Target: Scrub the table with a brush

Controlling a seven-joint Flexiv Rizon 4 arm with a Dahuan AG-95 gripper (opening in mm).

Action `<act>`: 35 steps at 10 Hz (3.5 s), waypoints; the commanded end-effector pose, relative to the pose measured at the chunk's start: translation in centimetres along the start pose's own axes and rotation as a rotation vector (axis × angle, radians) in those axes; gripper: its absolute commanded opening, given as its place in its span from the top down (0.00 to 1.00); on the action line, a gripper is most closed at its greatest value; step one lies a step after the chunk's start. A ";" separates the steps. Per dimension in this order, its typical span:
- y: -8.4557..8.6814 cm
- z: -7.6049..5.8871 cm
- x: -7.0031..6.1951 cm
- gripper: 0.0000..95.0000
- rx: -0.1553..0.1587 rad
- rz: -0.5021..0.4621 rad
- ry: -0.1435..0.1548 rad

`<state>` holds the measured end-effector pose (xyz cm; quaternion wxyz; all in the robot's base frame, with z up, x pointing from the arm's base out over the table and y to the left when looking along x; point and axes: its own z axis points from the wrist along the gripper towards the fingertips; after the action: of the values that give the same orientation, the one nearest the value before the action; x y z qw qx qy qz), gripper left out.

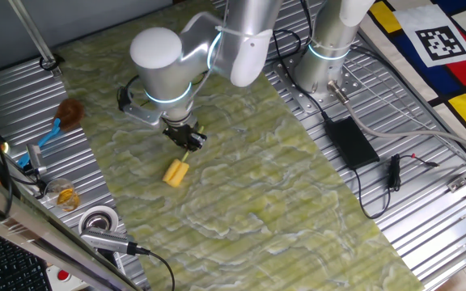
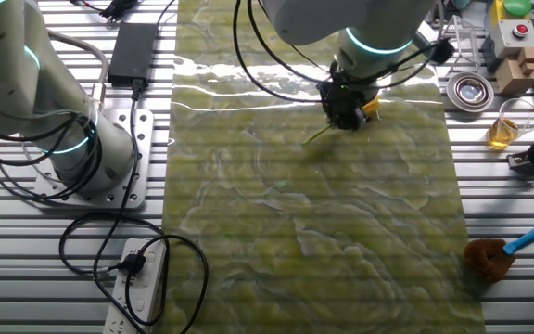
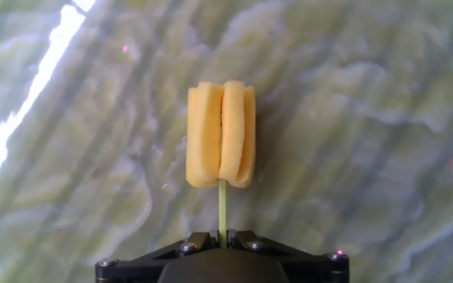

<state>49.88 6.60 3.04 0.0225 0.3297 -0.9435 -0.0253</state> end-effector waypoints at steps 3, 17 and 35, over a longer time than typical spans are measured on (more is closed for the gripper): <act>0.6 0.1 -0.4 1.00 -0.023 0.020 -0.018; 0.7 0.7 0.3 1.00 -0.012 0.121 -0.032; 6.1 0.9 -1.5 1.00 -0.127 0.408 -0.072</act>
<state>47.17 12.30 2.55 0.0141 0.1296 -0.9872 -0.0921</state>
